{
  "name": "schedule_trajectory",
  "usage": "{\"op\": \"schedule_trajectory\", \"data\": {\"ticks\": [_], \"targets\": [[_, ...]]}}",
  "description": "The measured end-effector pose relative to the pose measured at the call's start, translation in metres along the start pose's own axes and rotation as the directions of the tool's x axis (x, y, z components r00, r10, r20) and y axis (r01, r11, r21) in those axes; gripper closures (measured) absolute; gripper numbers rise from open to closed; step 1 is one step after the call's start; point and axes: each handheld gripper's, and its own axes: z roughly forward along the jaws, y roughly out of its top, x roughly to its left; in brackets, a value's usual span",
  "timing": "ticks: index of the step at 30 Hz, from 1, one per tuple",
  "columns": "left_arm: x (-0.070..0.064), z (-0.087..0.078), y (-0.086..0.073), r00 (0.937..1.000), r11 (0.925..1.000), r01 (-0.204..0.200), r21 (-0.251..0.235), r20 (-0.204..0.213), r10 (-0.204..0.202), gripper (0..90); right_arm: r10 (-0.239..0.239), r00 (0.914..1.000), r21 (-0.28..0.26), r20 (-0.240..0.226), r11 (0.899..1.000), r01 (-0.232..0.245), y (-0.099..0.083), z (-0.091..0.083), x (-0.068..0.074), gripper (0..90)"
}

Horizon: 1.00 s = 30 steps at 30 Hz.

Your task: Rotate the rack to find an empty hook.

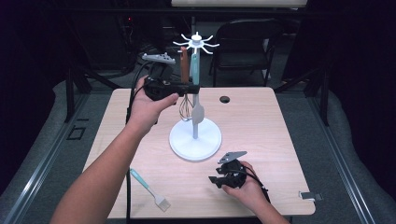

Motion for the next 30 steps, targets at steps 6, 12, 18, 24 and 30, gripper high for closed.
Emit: {"op": "schedule_trajectory", "data": {"ticks": [6, 12, 18, 24, 30], "targets": [[0.007, 0.004, 0.002, 0.9997, 0.9998, 0.022, -0.002, 0.006, -0.022, 85.0, -0.003, 1.0000, 0.001, -0.001, 1.000, 0.003, -0.001, 0.001, 0.000, 53.5], [0.011, 0.008, 0.003, 0.9992, 0.9992, 0.039, -0.004, 0.005, -0.039, 84.5, -0.006, 1.0000, 0.008, 0.000, 1.000, 0.006, -0.001, 0.002, 0.000, 53.4], [0.019, 0.009, 0.001, 0.9982, 0.9982, 0.059, -0.012, -0.006, -0.059, 83.6, 0.003, 1.0000, -0.006, -0.001, 1.000, -0.003, -0.002, 0.003, 0.001, 53.3], [0.019, 0.012, 0.002, 0.9967, 0.9973, 0.069, -0.023, -0.042, -0.070, 81.8, -0.007, 1.0000, 0.006, 0.004, 1.000, 0.007, -0.001, 0.002, 0.000, 53.3], [0.014, 0.011, -0.002, 0.9950, 0.9984, 0.050, -0.024, -0.085, -0.052, 72.7, -0.008, 1.0000, 0.004, 0.004, 1.000, 0.008, -0.001, 0.003, -0.001, 53.3]]}}
